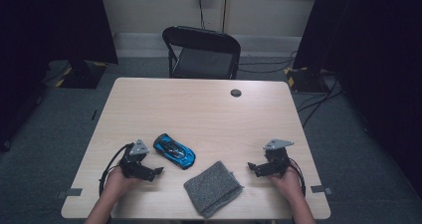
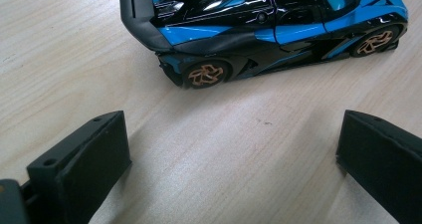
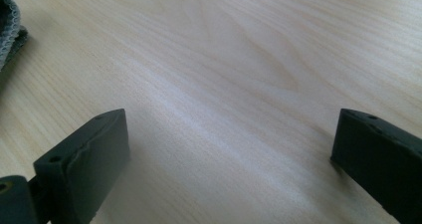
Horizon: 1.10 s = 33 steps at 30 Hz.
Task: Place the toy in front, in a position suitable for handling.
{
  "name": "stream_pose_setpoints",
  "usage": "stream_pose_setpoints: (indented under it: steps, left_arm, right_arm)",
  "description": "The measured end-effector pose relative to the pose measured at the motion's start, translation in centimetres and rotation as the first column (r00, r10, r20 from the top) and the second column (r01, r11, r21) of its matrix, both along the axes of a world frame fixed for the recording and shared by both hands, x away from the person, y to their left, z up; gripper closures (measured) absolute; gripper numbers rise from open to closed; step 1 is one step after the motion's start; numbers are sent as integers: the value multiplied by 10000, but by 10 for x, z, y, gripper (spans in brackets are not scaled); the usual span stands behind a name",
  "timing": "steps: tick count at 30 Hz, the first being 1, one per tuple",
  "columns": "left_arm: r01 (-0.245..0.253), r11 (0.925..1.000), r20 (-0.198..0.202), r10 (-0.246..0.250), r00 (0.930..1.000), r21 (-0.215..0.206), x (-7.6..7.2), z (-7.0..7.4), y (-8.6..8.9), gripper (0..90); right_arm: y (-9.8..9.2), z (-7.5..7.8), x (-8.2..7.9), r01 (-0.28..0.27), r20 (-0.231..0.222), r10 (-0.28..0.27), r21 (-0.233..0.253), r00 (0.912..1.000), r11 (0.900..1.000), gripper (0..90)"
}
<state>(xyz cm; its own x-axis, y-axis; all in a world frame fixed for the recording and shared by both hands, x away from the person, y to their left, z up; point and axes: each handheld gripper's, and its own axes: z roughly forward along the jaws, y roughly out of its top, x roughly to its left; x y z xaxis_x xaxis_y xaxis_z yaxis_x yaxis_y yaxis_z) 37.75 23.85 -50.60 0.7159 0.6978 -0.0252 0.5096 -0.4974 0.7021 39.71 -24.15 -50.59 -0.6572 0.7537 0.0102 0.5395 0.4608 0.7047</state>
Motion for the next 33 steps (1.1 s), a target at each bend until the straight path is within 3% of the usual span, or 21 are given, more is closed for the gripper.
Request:
stream_pose_setpoints:
  steps: [14,18,21,25,30,33]
  left_arm:
    - [5,10000,-1,-5,10000,6,0,0,0,0]
    - [27,10000,7,-27,10000,-7,1,0,0,0]
    - [24,10000,20,-24,10000,-9,1,0,0,0]
    - [57,10000,-2,-57,10000,-14,2,0,0,0]
    - [83,10000,-27,-83,10000,3,2,0,0,0]
    - [112,9999,-8,-112,9999,-13,3,0,0,0]
  right_arm:
    - [-1,0,-3,105,-11,-105,13,9999,9999,14]
    - [1,2,-3,113,-16,-113,19,9999,9999,84]
    - [4,5,-4,-82,-108,82,1,9999,10000,130]
    - [9,9,-5,-258,-195,258,-13,9995,9997,143]
    - [15,19,-6,-316,-174,322,361,9993,9988,143]
    - [21,21,-5,-506,-95,508,205,9987,9985,136]
